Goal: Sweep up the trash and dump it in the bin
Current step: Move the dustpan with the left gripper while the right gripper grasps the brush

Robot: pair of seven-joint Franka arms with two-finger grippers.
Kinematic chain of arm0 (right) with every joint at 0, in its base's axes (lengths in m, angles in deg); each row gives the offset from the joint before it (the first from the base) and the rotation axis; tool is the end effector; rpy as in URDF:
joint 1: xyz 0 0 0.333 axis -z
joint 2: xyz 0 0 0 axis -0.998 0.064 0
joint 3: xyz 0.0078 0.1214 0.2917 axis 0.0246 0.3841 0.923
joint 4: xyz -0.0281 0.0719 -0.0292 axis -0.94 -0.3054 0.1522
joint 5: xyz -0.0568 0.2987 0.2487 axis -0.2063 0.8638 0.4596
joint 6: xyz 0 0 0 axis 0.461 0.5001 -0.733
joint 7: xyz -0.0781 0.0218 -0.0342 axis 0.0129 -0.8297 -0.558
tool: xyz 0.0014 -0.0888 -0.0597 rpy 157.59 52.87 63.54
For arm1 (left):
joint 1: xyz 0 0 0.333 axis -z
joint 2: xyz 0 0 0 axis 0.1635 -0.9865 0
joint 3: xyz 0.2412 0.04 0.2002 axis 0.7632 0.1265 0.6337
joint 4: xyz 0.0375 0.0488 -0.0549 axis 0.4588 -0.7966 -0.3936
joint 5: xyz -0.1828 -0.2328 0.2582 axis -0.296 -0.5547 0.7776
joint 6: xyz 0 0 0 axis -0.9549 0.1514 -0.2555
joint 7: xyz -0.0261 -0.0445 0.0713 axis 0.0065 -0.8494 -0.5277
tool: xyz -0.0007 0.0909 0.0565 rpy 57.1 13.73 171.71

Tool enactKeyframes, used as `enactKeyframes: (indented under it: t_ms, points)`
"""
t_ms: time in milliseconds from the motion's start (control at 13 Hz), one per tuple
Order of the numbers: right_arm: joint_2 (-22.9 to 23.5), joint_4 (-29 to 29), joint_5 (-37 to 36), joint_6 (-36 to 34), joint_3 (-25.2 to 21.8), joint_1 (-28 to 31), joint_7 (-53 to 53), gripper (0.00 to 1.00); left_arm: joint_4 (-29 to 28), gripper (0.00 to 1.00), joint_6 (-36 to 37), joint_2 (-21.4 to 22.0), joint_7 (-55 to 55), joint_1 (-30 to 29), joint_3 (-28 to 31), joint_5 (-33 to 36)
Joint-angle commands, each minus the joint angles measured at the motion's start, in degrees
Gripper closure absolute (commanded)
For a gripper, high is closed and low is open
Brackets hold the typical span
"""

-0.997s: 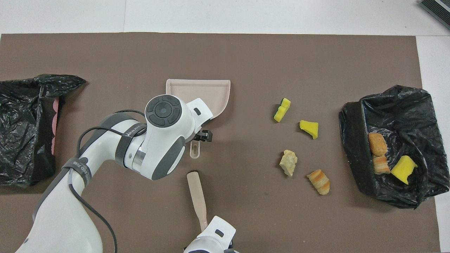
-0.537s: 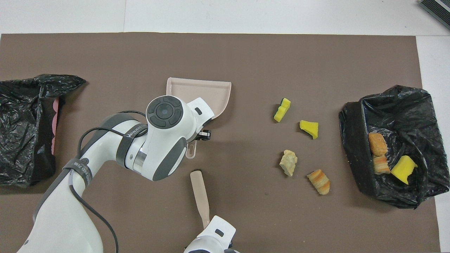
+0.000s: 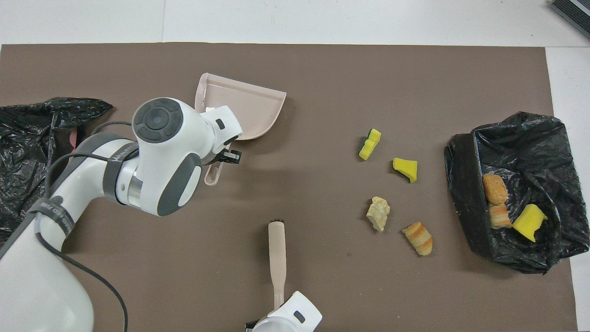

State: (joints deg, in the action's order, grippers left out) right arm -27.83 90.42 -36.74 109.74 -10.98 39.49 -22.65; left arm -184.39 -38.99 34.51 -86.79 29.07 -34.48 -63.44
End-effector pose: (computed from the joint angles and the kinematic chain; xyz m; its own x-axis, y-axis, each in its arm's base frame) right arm 0.2458 0.4258 0.3788 0.9908 -0.0272 -0.1327 -0.0268 -0.9996 0.0047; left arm 0.5798 -0.2504 0.3799 0.9317 -0.3574 0.0642 -0.3599 -0.9325 0.0315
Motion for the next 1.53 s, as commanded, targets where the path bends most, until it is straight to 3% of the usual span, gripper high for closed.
enactKeyframes:
  t_ms: [0, 307, 690, 997, 1150, 1457]
  points:
    - [-8.1, 6.4, 0.3, -0.4, 0.1, 1.4, 4.5, 1.0, -0.1, 1.0, 0.5, 1.6, -15.1, -5.1, -0.4, 0.8]
    - [-16.0, 9.9, -3.6, -7.5, 0.1, 8.8, 6.8, 1.0, 0.0, 1.0, 5.4, 2.4, -42.6, -9.3, -0.4, 0.8]
    - [-14.9, 10.8, -10.6, -11.8, 0.2, 19.9, 6.2, 1.0, -0.9, 1.0, 8.0, 3.4, -66.3, -8.2, -0.5, 2.6]
    - [-13.8, 10.9, -12.4, -17.1, 0.3, 29.2, 5.7, 1.0, -5.4, 1.0, 9.5, 7.2, -63.1, 1.1, -0.4, 7.5]
    - [-13.4, 10.9, -12.4, -19.9, 0.3, 33.0, 4.1, 1.0, -6.8, 1.0, 9.5, 8.2, -56.6, 3.3, -0.5, 9.2]
    - [-14.1, 11.8, -11.0, -25.7, 0.3, 37.6, 0.8, 1.0, -9.1, 1.0, 9.5, 9.4, -55.9, 7.6, -0.7, 9.5]
